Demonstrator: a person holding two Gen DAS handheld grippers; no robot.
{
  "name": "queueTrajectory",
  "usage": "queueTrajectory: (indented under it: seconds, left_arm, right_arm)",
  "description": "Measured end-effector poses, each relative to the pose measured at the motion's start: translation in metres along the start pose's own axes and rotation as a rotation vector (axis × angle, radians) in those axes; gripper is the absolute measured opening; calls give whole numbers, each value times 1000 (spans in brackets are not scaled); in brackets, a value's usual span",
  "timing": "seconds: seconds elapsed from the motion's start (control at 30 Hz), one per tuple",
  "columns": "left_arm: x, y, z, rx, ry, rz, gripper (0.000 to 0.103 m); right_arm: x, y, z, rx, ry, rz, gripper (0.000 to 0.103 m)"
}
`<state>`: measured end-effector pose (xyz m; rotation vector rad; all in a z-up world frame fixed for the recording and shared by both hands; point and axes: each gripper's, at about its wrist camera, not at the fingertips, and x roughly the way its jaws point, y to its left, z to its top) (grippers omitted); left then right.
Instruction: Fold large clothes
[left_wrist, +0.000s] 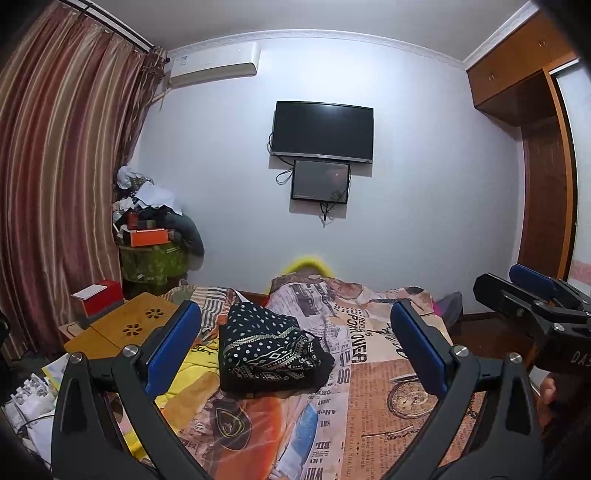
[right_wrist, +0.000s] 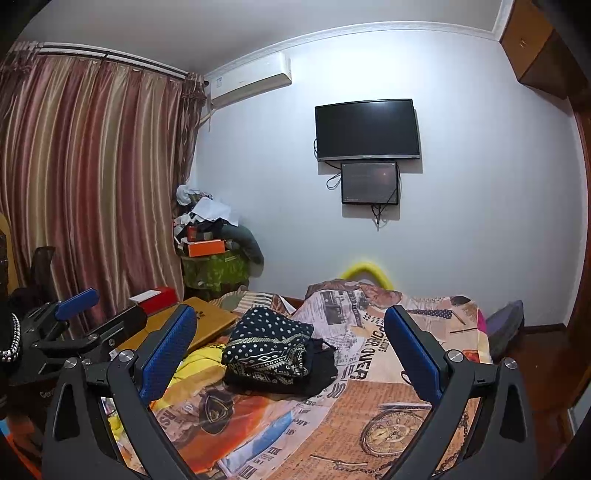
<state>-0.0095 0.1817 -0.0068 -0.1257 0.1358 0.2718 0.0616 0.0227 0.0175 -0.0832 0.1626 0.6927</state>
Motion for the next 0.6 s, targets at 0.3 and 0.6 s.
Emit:
queueTrajectory:
  seconds: [0.3, 0.6]
  left_arm:
    - [0, -1, -1, 10, 5, -5, 103]
    - [3, -2, -3, 17, 17, -1, 103]
  right_arm:
    - [2, 0, 0, 7, 11, 2, 101]
    - [7, 0, 0, 3, 23, -2, 101]
